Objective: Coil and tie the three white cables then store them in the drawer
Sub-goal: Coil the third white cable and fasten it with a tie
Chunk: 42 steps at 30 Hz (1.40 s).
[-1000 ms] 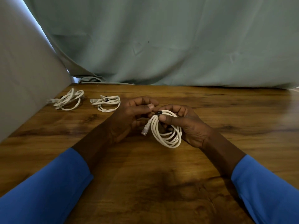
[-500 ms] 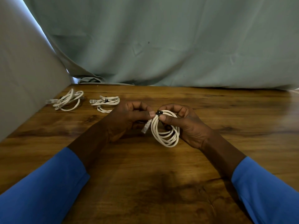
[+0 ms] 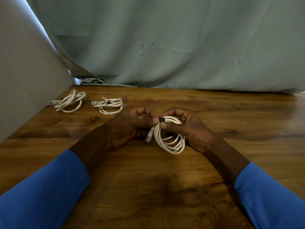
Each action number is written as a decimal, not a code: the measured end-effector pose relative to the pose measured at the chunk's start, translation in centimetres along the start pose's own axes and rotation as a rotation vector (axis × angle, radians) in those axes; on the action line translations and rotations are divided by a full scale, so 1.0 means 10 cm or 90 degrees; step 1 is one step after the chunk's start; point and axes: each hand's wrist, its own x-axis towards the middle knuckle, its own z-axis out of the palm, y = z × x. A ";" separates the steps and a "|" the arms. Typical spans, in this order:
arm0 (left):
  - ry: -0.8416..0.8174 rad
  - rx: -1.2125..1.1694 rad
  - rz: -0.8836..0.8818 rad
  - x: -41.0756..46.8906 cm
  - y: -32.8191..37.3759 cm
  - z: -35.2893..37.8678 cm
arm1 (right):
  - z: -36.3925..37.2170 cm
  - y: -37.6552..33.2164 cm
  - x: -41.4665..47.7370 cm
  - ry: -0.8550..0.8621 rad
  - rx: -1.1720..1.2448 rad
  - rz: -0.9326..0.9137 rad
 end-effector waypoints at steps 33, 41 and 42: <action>0.101 0.336 0.326 0.12 -0.01 0.06 | -0.06 0.03 0.11 0.026 0.121 0.083; 0.024 0.164 0.143 0.13 0.01 -0.03 | -0.06 0.06 0.10 0.031 0.106 0.069; 0.015 0.126 0.108 0.12 0.00 -0.04 | -0.07 0.05 0.10 0.025 0.106 0.066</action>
